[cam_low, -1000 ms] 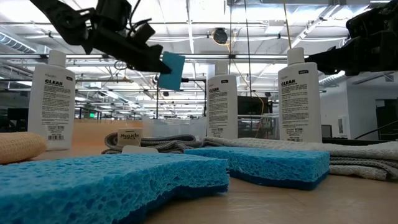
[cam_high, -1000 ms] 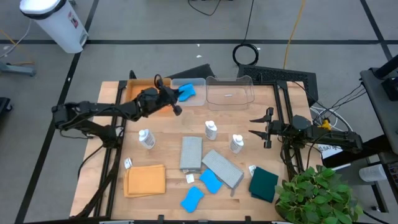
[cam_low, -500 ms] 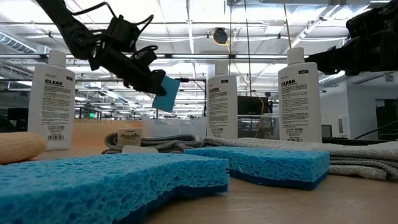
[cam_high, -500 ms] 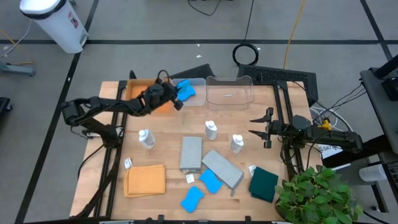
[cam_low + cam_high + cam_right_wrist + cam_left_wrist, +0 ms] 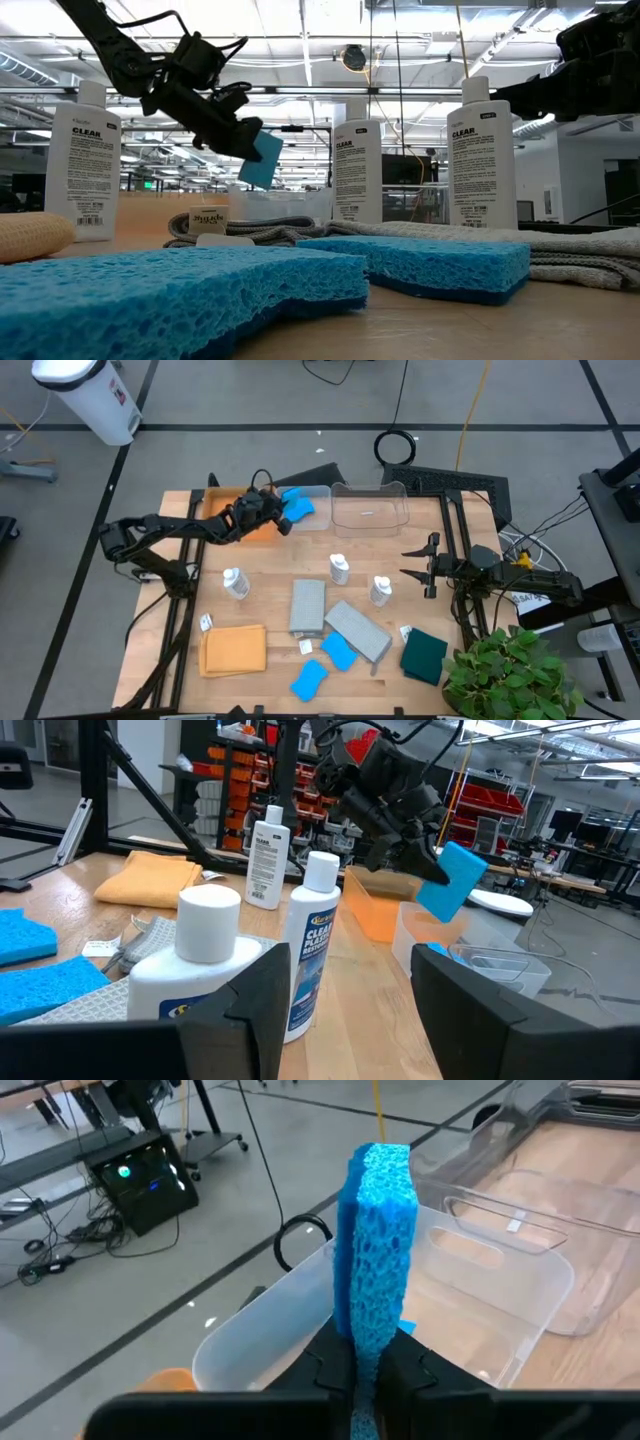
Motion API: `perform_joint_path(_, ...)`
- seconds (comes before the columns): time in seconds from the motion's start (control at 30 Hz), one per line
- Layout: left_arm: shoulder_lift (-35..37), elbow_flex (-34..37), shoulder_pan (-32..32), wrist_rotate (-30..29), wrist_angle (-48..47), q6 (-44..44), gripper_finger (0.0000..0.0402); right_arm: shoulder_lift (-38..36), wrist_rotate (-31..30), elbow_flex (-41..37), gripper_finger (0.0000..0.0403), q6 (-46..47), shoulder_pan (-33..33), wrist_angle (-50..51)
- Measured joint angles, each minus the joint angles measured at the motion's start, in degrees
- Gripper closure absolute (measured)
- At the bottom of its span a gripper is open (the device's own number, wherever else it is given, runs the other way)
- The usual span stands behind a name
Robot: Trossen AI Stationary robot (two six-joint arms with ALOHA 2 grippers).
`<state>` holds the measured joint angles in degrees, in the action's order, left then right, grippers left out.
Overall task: Pick & Place Kitchen Items
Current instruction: Put the blue sponge into the left transparent bin
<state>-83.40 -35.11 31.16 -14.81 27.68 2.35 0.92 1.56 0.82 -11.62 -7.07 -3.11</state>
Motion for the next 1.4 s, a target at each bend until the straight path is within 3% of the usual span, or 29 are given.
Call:
perform_joint_path(0.3, 0.0, 0.0, 0.4, 4.9, -2.3, -3.1, 0.0393, 0.0, 0.0, 0.0, 0.0222, 0.0, 0.0, 0.0)
perform_joint_path(0.53, 0.0, -4.9, 0.4, 3.8, -12.6, -4.4, 0.0387, 0.0, 0.0, 0.0, 0.0222, 0.0, 0.0, 0.0)
perform_joint_path(0.83, -2.2, -5.2, 0.3, 4.2, -12.6, -3.7, 0.0374, 0.0, 0.0, 0.0, 0.0222, 0.0, 0.0, 0.0)
perform_joint_path(1.1, -8.7, -5.2, 0.3, 4.6, -9.2, -0.7, 0.0394, 0.0, 0.0, 0.0, 0.0222, 0.0, 0.0, 0.0)
perform_joint_path(1.4, -9.9, -5.2, 0.3, 4.3, -6.4, -1.0, 0.0325, 0.0, 0.0, 0.0, 0.0222, 0.0, 0.0, 0.0)
